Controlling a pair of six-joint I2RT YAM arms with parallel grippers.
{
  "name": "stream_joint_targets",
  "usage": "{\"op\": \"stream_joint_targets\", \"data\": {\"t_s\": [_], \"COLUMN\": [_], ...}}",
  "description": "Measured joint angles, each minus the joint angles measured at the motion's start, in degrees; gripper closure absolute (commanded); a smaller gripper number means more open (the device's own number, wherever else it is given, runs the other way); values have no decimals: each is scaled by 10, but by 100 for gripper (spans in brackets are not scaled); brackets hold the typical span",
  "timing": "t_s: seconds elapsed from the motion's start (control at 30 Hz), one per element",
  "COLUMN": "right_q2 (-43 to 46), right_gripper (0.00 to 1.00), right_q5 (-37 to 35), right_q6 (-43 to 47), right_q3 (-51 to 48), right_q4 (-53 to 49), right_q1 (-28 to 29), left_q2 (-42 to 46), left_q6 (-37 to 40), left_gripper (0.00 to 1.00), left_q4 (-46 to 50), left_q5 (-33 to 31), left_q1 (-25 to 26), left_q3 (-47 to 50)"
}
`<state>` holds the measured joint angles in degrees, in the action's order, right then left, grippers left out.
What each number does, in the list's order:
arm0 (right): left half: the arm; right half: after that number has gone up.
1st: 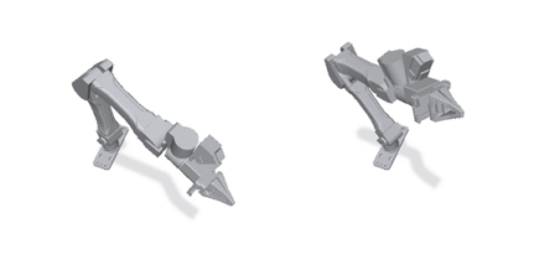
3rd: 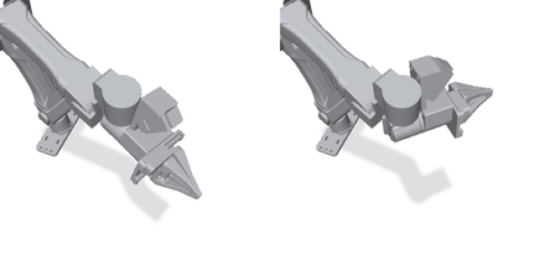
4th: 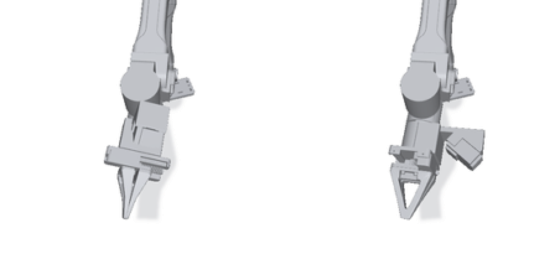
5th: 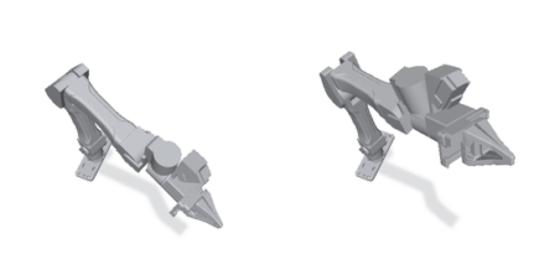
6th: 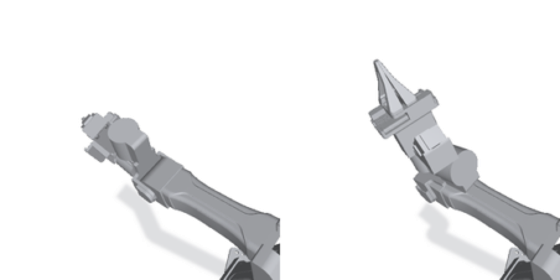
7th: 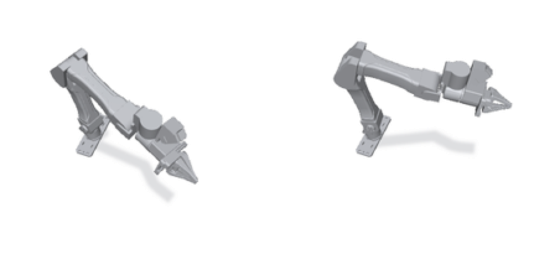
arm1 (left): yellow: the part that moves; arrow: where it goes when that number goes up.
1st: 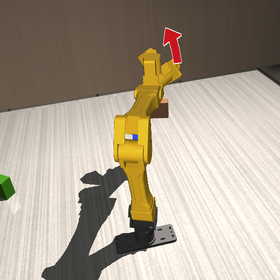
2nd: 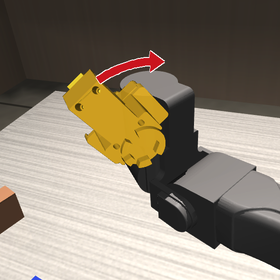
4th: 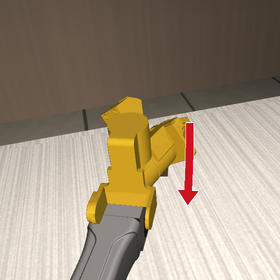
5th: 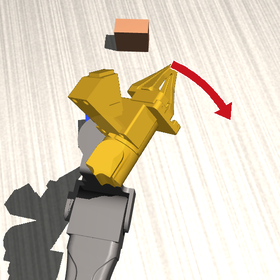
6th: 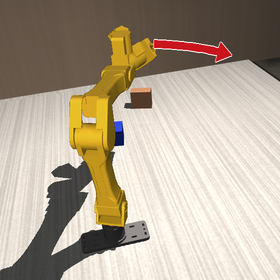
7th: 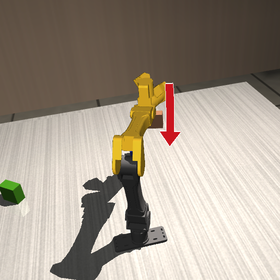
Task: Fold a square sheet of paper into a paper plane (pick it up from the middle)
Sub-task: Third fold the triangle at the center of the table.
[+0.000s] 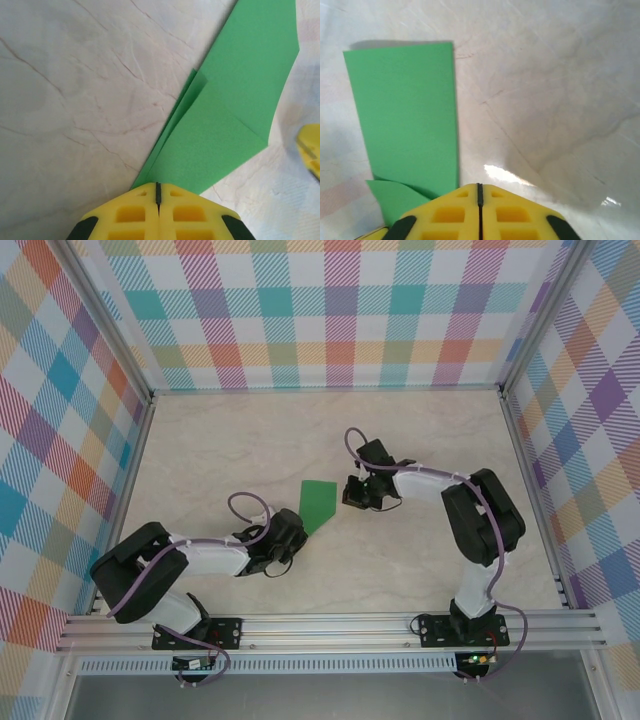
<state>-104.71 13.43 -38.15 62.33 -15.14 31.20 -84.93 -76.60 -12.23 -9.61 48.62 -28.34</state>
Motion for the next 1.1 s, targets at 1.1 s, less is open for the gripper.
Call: {"op": "stream_joint_targets", "data": {"t_s": [1.1], "right_q2": [-9], "right_gripper": [49], "right_q5": [157], "right_q6": [-152], "right_q3": [-72], "right_q4": [120], "right_q1": [-1], "left_q2": [-92], "left_q6": [242], "left_gripper": [95], "left_q4": [138], "left_q5": [100], "left_q1": [-105], "left_q3": [-159]}}
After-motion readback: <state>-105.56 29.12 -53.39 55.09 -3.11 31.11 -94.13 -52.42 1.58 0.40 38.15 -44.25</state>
